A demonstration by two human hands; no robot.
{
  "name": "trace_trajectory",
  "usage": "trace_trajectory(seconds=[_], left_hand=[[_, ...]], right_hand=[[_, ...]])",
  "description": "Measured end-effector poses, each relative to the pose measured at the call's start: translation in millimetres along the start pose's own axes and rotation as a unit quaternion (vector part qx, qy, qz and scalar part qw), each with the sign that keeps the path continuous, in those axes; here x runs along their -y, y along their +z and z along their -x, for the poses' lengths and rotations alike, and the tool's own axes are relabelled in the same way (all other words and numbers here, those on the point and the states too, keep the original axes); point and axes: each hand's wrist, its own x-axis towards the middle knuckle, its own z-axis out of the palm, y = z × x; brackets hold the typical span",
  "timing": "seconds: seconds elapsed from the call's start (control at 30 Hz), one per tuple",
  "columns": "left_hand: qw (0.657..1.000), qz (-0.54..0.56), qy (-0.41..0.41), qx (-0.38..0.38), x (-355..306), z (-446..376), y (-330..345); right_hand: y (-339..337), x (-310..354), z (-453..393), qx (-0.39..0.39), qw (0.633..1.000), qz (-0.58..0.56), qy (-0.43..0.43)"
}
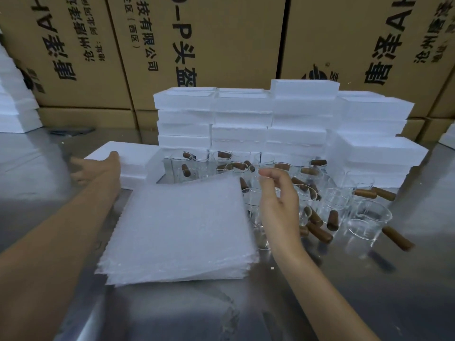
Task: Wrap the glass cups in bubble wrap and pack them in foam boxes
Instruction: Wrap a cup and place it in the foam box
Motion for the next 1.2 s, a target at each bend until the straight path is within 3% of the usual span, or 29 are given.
trace_trajectory(seconds=[0.07, 0.13, 0.2, 0.27, 0.33, 0.47, 0.63, 0.77, 0.87, 1.03, 1.2], left_hand=[[0.996, -0.046, 0.078, -0.026, -2.6, 4.9, 3.5], [0.962, -0.118, 0.246, -0.034, -0.9, 15.8, 9.5], [0.890, -0.232, 0.393, 0.023, 2.0, 26.5, 13.5], [0.802, -0.372, 0.457, 0.094, 2.5, 30.7, 15.7], [0.765, -0.425, 0.466, 0.128, 0.0, 27.7, 15.9], [0.780, -0.394, 0.465, 0.143, 1.2, 18.6, 18.5], [0.786, -0.436, 0.392, 0.197, -18.2, 19.4, 23.5], [0.776, -0.423, 0.438, 0.163, -44.2, 42.9, 17.7], [0.737, -0.431, 0.486, 0.186, -70.8, 78.7, 12.1], [0.699, -0.312, 0.543, 0.345, -88.9, 179.8, 22.1], [0.658, -0.214, 0.524, 0.497, -81.4, 289.9, 66.3]], right_hand=[[-3.5, 1.8, -0.2, 0.001, 1.000, -0.002, -0.006], [-5.9, 3.5, 0.4, -0.002, 1.000, 0.003, -0.017], [-7.1, 4.0, 1.6, -0.003, 1.000, 0.007, -0.027], [-8.2, 3.6, 2.5, -0.002, 0.999, 0.015, -0.036], [-9.5, 3.2, 2.8, -0.004, 0.999, 0.025, -0.046], [-14.8, 2.0, 0.6, -0.025, 0.998, 0.035, -0.055], [-22.8, 1.5, -6.0, -0.042, 0.997, 0.040, -0.047], [-28.9, 0.2, -10.8, -0.056, 0.996, 0.051, -0.050], [-32.9, 0.1, -12.8, -0.058, 0.995, 0.061, -0.060], [-54.5, -1.2, -16.8, -0.063, 0.990, 0.086, -0.097], [-118.8, -5.6, -34.6, -0.103, 0.969, 0.187, -0.125]])
